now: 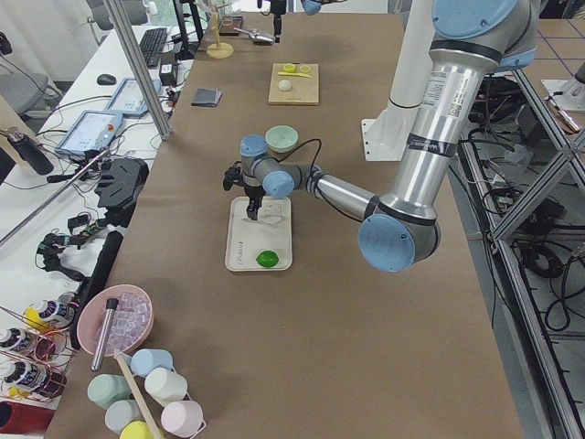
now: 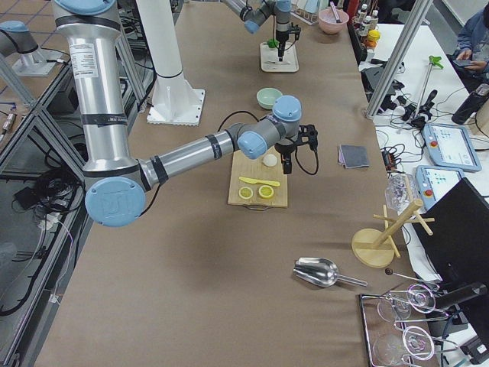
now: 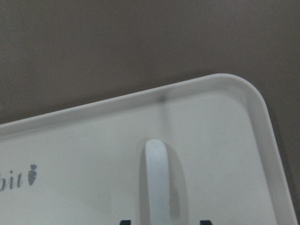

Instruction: Put spoon and bun in bowl

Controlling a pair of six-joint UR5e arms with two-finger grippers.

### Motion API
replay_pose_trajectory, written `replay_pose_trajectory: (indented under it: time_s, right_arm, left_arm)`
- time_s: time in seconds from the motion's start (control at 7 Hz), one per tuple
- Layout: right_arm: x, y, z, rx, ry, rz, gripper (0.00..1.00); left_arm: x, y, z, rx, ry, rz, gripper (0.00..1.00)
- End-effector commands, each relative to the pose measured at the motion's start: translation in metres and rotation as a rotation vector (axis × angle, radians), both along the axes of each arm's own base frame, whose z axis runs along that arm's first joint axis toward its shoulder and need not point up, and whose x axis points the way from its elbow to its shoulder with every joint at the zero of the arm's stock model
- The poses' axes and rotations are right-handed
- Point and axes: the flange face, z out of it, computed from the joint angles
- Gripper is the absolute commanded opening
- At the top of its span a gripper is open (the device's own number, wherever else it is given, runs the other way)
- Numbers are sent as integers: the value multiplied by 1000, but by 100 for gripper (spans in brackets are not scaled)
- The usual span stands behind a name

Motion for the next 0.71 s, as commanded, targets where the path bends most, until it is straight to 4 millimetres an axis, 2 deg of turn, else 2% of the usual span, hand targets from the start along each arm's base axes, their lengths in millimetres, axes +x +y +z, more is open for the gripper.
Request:
replay_pose_trajectory:
  time_s: [0.0,0.14,0.29,0.43,0.57]
  right_arm:
    - [-2,1,-3,-2,-3,0,99]
    - [-4,2,-3,-2,-3,-3,99]
    - [-5,2,-3,-2,-3,-5,99]
    - [-5,2,-2,-3,-2,-5,99]
    - [-7,2,0,-7,0,-8,99]
  left_arm:
    - [10,3,5,-9,-7,13,51]
    - [11,1,10,-15,-13,15,48]
    - [13,2,12,-17,-15,18,39]
    - [13,2,9,-16,-11,17,0]
    - [17,-3,-8,-3,10,21,0]
